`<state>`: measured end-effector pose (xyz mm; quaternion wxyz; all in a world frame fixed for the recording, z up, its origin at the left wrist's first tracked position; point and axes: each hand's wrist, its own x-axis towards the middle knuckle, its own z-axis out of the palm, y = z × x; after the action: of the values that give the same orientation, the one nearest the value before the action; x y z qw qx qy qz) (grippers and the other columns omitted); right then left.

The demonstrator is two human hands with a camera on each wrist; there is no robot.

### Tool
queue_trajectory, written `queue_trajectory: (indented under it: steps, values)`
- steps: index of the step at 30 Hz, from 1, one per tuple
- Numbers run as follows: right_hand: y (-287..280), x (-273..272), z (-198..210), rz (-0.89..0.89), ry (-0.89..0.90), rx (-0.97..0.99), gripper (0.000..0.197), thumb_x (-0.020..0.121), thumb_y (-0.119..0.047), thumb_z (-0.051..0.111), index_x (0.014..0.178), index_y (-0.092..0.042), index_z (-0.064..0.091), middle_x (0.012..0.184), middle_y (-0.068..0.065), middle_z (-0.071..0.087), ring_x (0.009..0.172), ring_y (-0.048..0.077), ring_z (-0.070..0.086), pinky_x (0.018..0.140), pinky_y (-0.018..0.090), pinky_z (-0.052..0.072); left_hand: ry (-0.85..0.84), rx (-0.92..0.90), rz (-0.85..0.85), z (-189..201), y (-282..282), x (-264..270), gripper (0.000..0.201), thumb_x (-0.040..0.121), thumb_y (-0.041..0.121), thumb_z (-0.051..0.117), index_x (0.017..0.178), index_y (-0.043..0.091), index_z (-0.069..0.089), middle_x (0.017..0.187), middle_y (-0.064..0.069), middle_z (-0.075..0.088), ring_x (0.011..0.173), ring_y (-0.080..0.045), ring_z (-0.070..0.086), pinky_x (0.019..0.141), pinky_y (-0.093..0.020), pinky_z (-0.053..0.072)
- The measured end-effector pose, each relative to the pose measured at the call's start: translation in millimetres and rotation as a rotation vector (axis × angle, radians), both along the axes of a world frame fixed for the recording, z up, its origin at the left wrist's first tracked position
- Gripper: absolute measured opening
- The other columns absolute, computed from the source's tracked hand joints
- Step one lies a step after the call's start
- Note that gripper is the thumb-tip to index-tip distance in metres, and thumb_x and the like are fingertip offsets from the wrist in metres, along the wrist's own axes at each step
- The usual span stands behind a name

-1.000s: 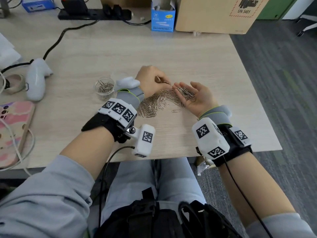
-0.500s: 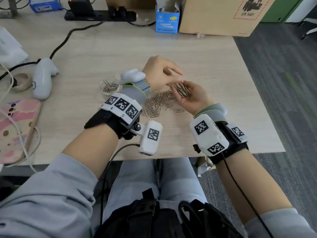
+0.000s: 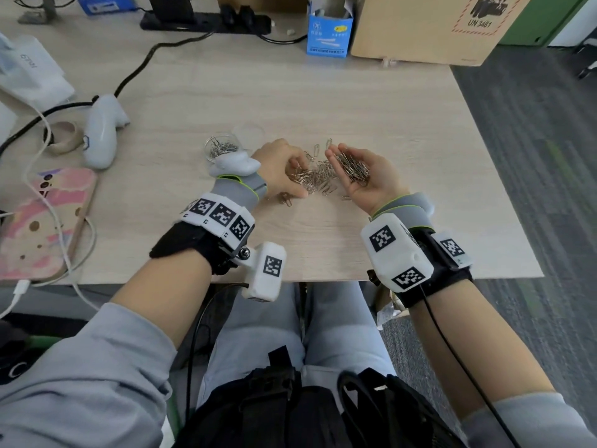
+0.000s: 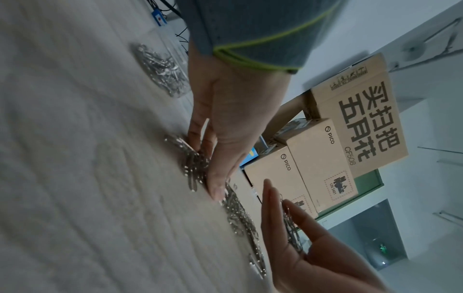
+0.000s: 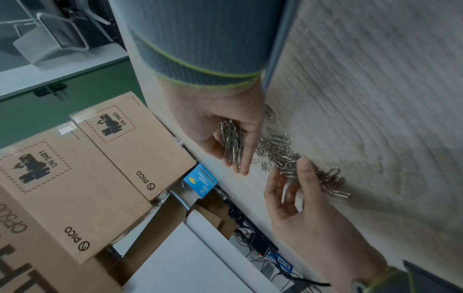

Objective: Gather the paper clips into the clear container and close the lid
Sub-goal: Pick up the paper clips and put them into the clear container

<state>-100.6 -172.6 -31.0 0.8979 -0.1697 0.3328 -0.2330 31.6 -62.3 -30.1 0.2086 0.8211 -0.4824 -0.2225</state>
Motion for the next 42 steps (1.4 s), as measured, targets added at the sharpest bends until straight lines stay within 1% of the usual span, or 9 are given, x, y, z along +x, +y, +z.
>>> queue_trajectory:
  steps: [8, 13, 18, 22, 25, 32, 36, 38, 42]
  values:
    - [-1.0, -9.8, -1.5, -0.007, 0.046, -0.017, 0.019, 0.092, 0.002, 0.043, 0.082, 0.008, 0.058, 0.065, 0.021, 0.069, 0.063, 0.032, 0.070, 0.076, 0.035, 0.056, 0.056, -0.176, 0.134, -8.3, -9.1, 3.0, 0.024, 0.067, 0.020, 0.078, 0.089, 0.015, 0.072, 0.087, -0.009, 0.070, 0.080, -0.024, 0.059, 0.075, -0.030, 0.047]
    - [-0.2, -6.9, -2.3, -0.018, 0.041, 0.010, 0.024, 0.093, -0.003, 0.039, 0.083, 0.010, 0.056, 0.064, 0.025, 0.067, 0.063, 0.036, 0.068, 0.074, 0.039, 0.056, 0.149, -0.253, 0.189, 0.5, -12.9, 8.3, 0.025, 0.067, 0.014, 0.078, 0.091, 0.009, 0.073, 0.080, -0.007, 0.067, 0.064, -0.008, 0.058, 0.065, -0.018, 0.050]
    - [2.3, 2.5, -0.1, 0.001, 0.098, -0.014, 0.026, 0.094, -0.008, 0.041, 0.082, 0.009, 0.056, 0.068, 0.022, 0.066, 0.073, 0.034, 0.064, 0.070, 0.036, 0.056, 0.297, -0.313, 0.038, 18.8, -18.9, 6.5, 0.027, 0.057, 0.026, 0.080, 0.082, 0.018, 0.073, 0.063, 0.008, 0.070, 0.068, -0.018, 0.063, 0.080, -0.042, 0.056]
    - [8.3, 16.1, 3.1, 0.046, 0.065, -0.017, 0.026, 0.095, -0.006, 0.037, 0.083, 0.008, 0.055, 0.072, 0.021, 0.066, 0.072, 0.035, 0.066, 0.061, 0.038, 0.058, 0.290, -0.313, -0.070, 29.0, -32.0, -2.1, 0.028, 0.055, 0.033, 0.076, 0.082, 0.026, 0.071, 0.084, -0.017, 0.073, 0.079, -0.023, 0.067, 0.085, -0.042, 0.055]
    - [8.8, 22.2, 3.9, 0.086, 0.043, -0.014, 0.031, 0.097, -0.006, 0.032, 0.083, 0.006, 0.056, 0.058, 0.018, 0.069, 0.052, 0.027, 0.069, 0.055, 0.035, 0.058, 0.264, -0.262, -0.082, 32.7, -37.1, -4.2, 0.019, 0.065, 0.013, 0.078, 0.083, 0.015, 0.074, 0.084, -0.016, 0.072, 0.072, -0.016, 0.064, 0.083, -0.037, 0.055]
    - [15.8, 40.1, 3.4, 0.097, -0.016, 0.082, 0.030, 0.097, -0.006, 0.035, 0.083, 0.011, 0.055, 0.063, 0.027, 0.067, 0.054, 0.037, 0.068, 0.057, 0.038, 0.058, 0.188, -0.481, 0.075, 35.8, -12.8, 20.7, 0.016, 0.071, 0.008, 0.068, 0.087, 0.009, 0.073, 0.084, -0.003, 0.066, 0.062, 0.011, 0.059, 0.068, -0.006, 0.047]
    - [21.4, 52.8, 3.1, 0.119, -0.036, 0.109, 0.031, 0.097, -0.007, 0.034, 0.082, 0.011, 0.055, 0.065, 0.027, 0.067, 0.055, 0.038, 0.068, 0.062, 0.038, 0.057, 0.043, -0.550, 0.336, 29.0, 18.3, 46.7, 0.022, 0.080, 0.010, 0.056, 0.096, 0.010, 0.071, 0.102, -0.006, 0.070, 0.093, -0.012, 0.063, 0.072, -0.014, 0.044]
    - [27.0, 60.8, 4.1, 0.139, -0.038, 0.109, 0.031, 0.097, -0.007, 0.035, 0.082, 0.011, 0.055, 0.065, 0.027, 0.067, 0.055, 0.038, 0.068, 0.064, 0.040, 0.057, 0.025, -0.497, 0.418, 19.8, 35.7, 59.7, 0.026, 0.080, 0.022, 0.055, 0.100, 0.012, 0.070, 0.110, -0.008, 0.068, 0.107, -0.021, 0.060, 0.086, -0.023, 0.044]
    - [41.8, 74.5, 8.0, 0.200, -0.047, 0.107, 0.032, 0.097, -0.006, 0.032, 0.085, 0.013, 0.054, 0.067, 0.031, 0.066, 0.076, 0.043, 0.064, 0.082, 0.050, 0.049, 0.104, -0.318, 0.492, 10.3, 64.3, 66.7, 0.050, 0.078, 0.044, 0.057, 0.117, 0.013, 0.060, 0.129, -0.006, 0.059, 0.122, -0.020, 0.051, 0.103, -0.025, 0.036]
